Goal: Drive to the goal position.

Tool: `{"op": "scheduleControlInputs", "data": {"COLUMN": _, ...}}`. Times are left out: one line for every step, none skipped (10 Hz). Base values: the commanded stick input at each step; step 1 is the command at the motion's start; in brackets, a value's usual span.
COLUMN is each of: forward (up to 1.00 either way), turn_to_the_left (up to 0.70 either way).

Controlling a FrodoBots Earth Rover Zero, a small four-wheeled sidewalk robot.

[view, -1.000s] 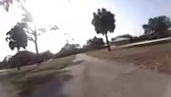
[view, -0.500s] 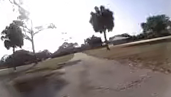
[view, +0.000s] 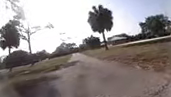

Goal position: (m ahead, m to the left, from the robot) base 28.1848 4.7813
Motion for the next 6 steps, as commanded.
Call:
{"op": "scheduleControlInputs", "data": {"forward": 1.0, "turn_to_the_left": 0.4}}
{"op": "scheduleControlInputs", "data": {"forward": 1.0, "turn_to_the_left": 0.35}}
{"op": "scheduleControlInputs", "data": {"forward": 1.0, "turn_to_the_left": 0.15}}
{"op": "scheduleControlInputs", "data": {"forward": 1.0, "turn_to_the_left": 0.0}}
{"op": "scheduleControlInputs", "data": {"forward": 1.0, "turn_to_the_left": 0.0}}
{"op": "scheduleControlInputs", "data": {"forward": 1.0, "turn_to_the_left": 0.0}}
